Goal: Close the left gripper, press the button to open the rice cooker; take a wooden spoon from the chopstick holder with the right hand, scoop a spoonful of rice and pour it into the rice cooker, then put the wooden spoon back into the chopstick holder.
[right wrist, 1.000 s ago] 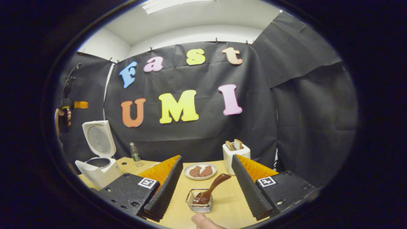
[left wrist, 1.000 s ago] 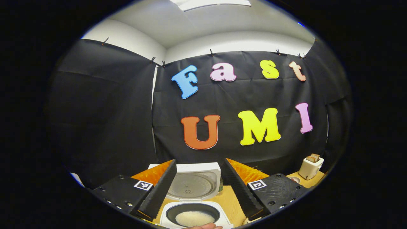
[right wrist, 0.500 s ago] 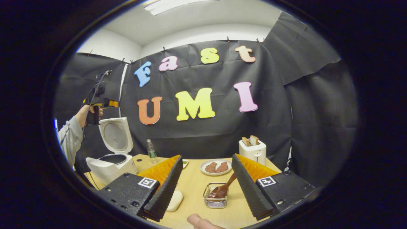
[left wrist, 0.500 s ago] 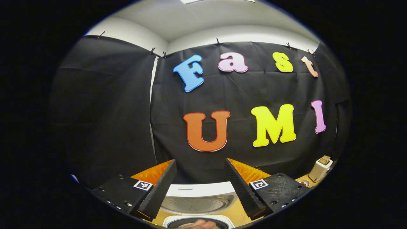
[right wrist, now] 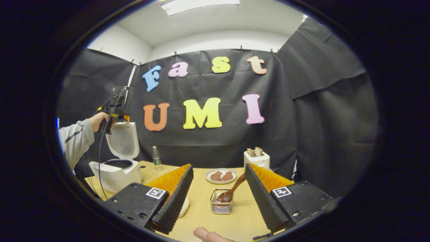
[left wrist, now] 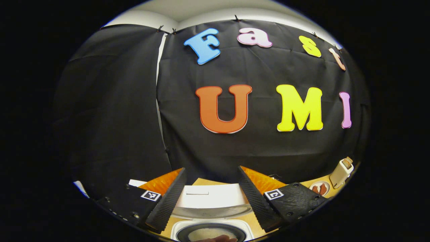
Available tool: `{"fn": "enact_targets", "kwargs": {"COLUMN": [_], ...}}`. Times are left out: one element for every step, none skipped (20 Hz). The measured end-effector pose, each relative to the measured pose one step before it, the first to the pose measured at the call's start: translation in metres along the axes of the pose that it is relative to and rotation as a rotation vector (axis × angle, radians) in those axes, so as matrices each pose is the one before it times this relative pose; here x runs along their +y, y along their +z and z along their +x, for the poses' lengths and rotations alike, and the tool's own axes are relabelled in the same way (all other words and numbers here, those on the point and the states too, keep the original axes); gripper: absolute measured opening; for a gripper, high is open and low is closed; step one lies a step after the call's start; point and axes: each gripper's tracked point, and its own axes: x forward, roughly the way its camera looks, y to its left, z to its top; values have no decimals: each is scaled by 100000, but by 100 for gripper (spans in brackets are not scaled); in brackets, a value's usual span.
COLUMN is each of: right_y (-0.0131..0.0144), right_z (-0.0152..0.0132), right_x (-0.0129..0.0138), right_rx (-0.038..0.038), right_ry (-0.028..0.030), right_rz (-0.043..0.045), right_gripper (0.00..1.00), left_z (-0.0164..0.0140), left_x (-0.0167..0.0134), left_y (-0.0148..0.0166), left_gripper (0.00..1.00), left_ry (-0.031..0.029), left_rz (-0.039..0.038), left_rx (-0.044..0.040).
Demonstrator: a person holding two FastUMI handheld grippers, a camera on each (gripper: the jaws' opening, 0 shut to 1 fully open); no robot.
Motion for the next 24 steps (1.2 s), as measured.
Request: {"fn": "enact_targets", "kwargs": {"right_y": [-119, -181, -18, -49, -55, -10, 96, 394, 423, 124, 98, 181, -24, -346, -423, -430, -417, -328, -100, 116, 160, 353, 354, 520], "right_z": [-441, -355, -393, -344, -471, -435, -640, -718, -846, -868, -961, -731, -745, -741, -685, -528, -536, -531, -535, -473, -411, -482, -469, -557], "right_x": [232, -5, -68, 36, 62, 123, 540, 592, 669, 341, 321, 179, 14, 5, 135, 181, 206, 233, 237, 288, 213, -34, -3, 46], "right_rx": [540, 887, 470, 484, 428, 215, -619, -1357, -1713, -1086, -1181, -1222, -872, 71, 665, 880, 1169, 1057, 197, -209, -333, -688, -1035, -1699], "right_ry": [380, -189, -225, -122, 89, 362, 1842, 2109, 2422, 1456, 1458, 493, 101, 11, 318, 387, 437, 454, 611, 400, 5, -350, -556, -498], "right_rz": [-44, 436, 754, 745, 687, 681, 519, 429, 191, -21, -389, 128, 323, 521, 370, 102, -137, -47, 83, -201, -897, -1039, -1137, -919], "right_gripper": [100, 100, 100, 100, 100, 99, 100, 100, 100, 100, 100, 100, 100, 100, 100, 100, 100, 100, 100, 99, 99, 99, 99, 100], "left_z": [-423, -651, -518, -726, -838, -810, -912, -850, -707, -580, -679, -644, -463, -826, -281, -497, -416, -249, -252, -183, -162, -128, -88, -184], "left_x": [-80, -145, -80, -8, -42, -36, -65, -116, 266, 551, 407, 107, -175, -78, 170, -48, -94, -35, 86, 42, -147, -21, -65, -74], "left_y": [-88, -159, -597, -653, -236, -492, -170, -321, -597, -864, -1058, -953, -1071, -1029, -1317, -1205, -1391, -1138, -1001, -943, -885, -858, -1092, -975], "left_gripper": [98, 97, 98, 98, 98, 98, 98, 98, 98, 97, 98, 98, 97, 96, 90, 90, 90, 90, 90, 90, 90, 90, 91, 91], "left_ry": [-444, 305, 73, 620, 29, -186, -780, -1200, 239, 1352, 950, -265, -2263, -965, -755, -777, -1186, -745, 95, 25, -100, 349, 104, -242], "left_rz": [-2383, -685, 886, 2066, 1101, -1074, -1300, -878, -15, 838, 11, -1483, -3018, -3120, -2372, -807, 1018, 1841, 1852, 1188, 935, 1211, 720, 182], "left_rx": [787, 774, 465, 1462, 246, 1661, 425, -560, 205, 1002, 1980, 2442, 2458, 1975, 1902, 1213, 1396, 1330, 1046, 1887, 2004, 1564, 3281, 3363]}}
